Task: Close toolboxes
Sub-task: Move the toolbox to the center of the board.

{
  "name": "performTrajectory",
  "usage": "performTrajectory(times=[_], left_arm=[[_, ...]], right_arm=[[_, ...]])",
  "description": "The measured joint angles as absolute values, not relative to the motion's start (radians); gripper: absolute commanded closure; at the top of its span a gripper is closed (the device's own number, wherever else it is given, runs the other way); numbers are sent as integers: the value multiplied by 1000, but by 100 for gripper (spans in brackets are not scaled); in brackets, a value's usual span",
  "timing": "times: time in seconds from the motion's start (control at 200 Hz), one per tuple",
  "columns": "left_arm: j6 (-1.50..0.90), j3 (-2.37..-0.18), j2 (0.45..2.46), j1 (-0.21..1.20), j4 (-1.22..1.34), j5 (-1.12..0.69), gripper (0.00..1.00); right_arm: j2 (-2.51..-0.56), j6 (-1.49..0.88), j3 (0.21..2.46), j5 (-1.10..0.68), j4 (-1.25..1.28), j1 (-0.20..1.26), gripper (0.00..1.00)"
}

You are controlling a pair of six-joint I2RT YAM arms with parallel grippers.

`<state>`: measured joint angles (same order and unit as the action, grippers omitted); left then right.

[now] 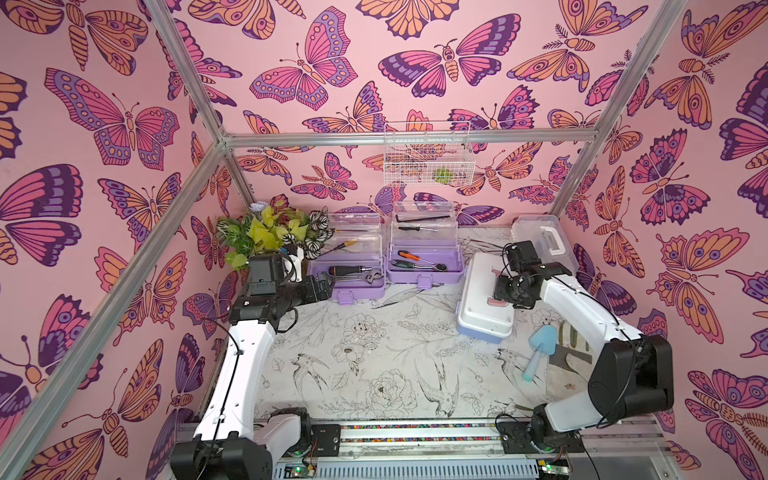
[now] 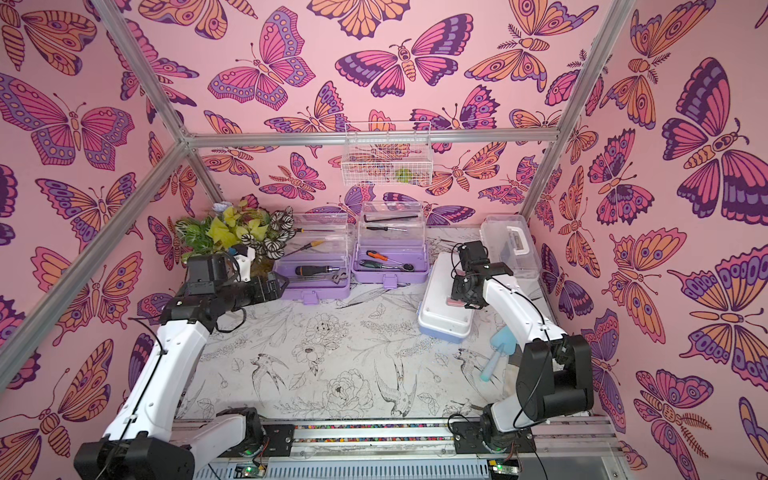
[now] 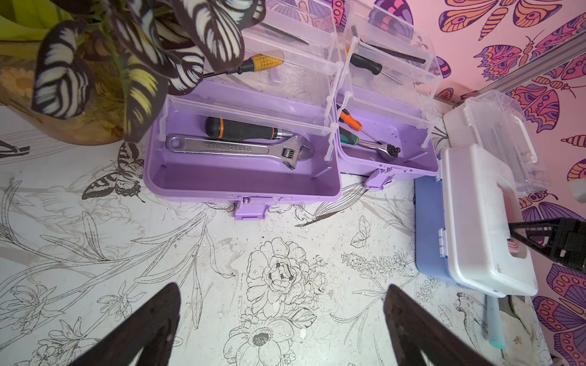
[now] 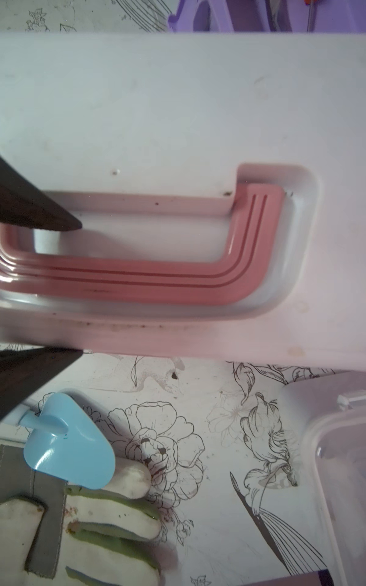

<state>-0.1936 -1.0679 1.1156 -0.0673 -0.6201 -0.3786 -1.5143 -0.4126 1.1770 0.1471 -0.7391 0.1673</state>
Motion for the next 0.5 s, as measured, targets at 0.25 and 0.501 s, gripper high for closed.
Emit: performTrajectory(times=[0.25,0.501], left_arm=[[-200,-1068,1117,-67,-616,-396,0],[-200,-1067,1117,-67,-604,-401,0]], right_arm=[[-1597,-373,1263,179,-753,144,62],[-1703,-271,1384,172,-771,111,67]])
